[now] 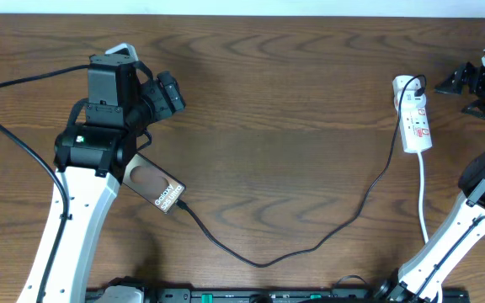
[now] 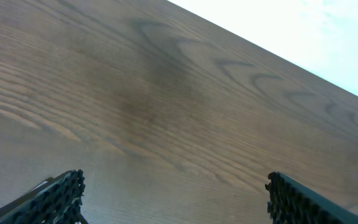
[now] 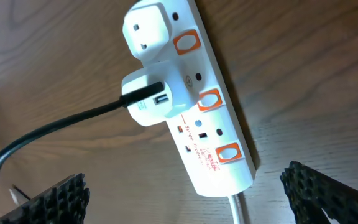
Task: Plug charger to phone and switch on socket
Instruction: 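Move the right gripper over the orange switch beside the plugged socket, then press down the orange switch on the white power strip with the right gripper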
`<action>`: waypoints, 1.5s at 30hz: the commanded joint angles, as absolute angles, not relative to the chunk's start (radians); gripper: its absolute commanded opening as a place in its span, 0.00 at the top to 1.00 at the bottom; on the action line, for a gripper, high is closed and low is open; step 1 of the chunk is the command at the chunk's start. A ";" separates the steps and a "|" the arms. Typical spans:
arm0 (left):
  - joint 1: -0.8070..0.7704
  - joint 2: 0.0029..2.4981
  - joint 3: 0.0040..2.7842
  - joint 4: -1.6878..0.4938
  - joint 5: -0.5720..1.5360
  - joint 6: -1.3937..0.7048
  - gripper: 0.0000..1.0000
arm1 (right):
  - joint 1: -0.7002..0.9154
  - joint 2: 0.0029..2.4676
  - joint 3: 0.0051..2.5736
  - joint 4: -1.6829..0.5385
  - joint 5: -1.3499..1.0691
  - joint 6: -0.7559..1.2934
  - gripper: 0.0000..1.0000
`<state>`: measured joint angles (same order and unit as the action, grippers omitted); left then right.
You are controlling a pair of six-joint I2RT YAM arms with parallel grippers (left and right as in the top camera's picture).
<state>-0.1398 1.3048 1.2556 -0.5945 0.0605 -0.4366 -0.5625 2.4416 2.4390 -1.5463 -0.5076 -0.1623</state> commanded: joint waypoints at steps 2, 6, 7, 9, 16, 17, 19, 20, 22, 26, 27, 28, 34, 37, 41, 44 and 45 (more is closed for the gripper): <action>-0.143 1.308 1.276 -0.594 0.043 -0.419 0.08 | -0.551 2.448 2.443 -1.530 -0.530 -0.191 0.01; -0.143 1.308 1.276 -0.595 0.043 -0.419 0.08 | -0.527 2.449 2.440 -1.520 -0.530 -0.258 0.01; -0.143 1.308 1.276 -0.595 0.043 -0.419 0.08 | -0.521 2.449 2.439 -1.520 -0.530 -0.271 0.01; -0.143 1.308 1.276 -0.595 0.043 -0.419 0.08 | -0.506 2.449 2.439 -1.520 -0.530 -0.290 0.01; -0.143 1.308 1.275 -0.602 0.043 -0.419 0.08 | -0.458 2.449 2.439 -1.503 -0.480 -0.311 0.01; -0.143 1.308 1.275 -0.606 0.043 -0.419 0.08 | -0.454 2.449 2.439 -1.499 -0.472 -0.311 0.01; -0.143 1.308 1.275 -0.609 0.043 -0.419 0.08 | -0.450 2.452 2.439 -1.494 -0.469 -0.311 0.01; -0.143 1.308 1.275 -0.610 0.043 -0.419 0.08 | -0.448 2.455 2.439 -1.492 -0.469 -0.311 0.01; -0.143 1.308 1.275 -0.610 0.043 -0.419 0.08 | -0.448 2.463 2.439 -1.491 -0.469 -0.311 0.01; -0.143 1.308 1.275 -0.610 0.043 -0.419 0.08 | -0.449 2.499 2.439 -1.490 -0.471 -0.311 0.01; -0.143 1.308 1.275 -0.610 0.043 -0.419 0.08 | -0.448 2.510 2.439 -1.488 -0.477 -0.311 0.01; -0.143 1.308 1.275 -0.610 0.043 -0.419 0.08 | -0.447 2.522 2.439 -1.488 -0.487 -0.311 0.01; -0.143 1.308 1.275 -0.611 0.043 -0.419 0.08 | -0.443 2.567 2.439 -1.484 -0.556 -0.311 0.01; -0.143 1.308 1.275 -0.614 0.043 -0.419 0.08 | -0.437 2.580 2.439 -1.484 -0.557 -0.311 0.01; -0.143 1.308 1.275 -0.617 0.043 -0.419 0.08 | -0.430 2.583 2.439 -1.485 -0.569 -0.308 0.01; -0.143 1.308 1.275 -0.618 0.043 -0.419 0.08 | -0.424 2.583 2.439 -1.487 -0.575 -0.307 0.01; -0.143 1.308 1.275 -0.620 0.043 -0.419 0.08 | -0.422 2.583 2.439 -1.487 -0.575 -0.307 0.01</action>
<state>-0.1398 1.3048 1.2556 -0.6178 0.0605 -0.4366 -0.4419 2.5771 2.4390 -1.4876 -0.5430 -0.2970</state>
